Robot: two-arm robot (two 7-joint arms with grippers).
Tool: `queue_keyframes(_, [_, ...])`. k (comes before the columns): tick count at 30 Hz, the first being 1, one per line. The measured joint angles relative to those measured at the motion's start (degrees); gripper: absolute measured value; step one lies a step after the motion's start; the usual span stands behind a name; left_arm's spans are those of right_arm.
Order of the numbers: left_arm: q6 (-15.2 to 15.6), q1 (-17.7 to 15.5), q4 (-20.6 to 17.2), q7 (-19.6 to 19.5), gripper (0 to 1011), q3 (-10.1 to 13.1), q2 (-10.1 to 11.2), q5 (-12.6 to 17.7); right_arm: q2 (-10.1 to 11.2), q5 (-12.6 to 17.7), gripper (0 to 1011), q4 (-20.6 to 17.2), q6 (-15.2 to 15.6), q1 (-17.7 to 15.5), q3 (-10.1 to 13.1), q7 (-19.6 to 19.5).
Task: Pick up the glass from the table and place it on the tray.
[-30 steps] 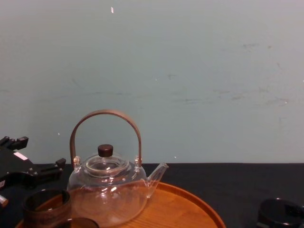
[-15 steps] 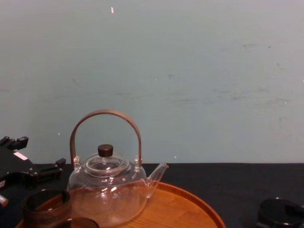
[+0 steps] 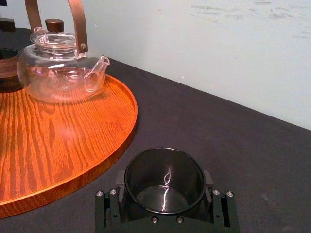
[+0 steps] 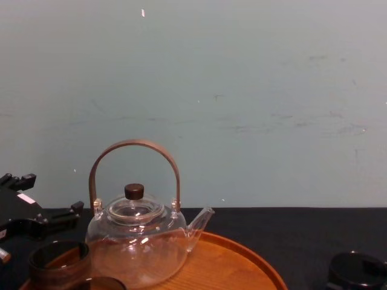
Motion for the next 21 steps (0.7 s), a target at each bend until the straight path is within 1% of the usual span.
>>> queue_keyframes(8, [0.0,0.0,0.0,0.0,1001,0.0,0.0,0.0,0.5,-0.1,911,-0.9,-0.7,0.2,-0.5,0.8])
queue_keyframes(21, [0.0,0.0,0.0,0.0,1001,0.0,0.0,0.0,1.2,0.1,911,-4.4,-1.1,0.3,-1.7,1.7])
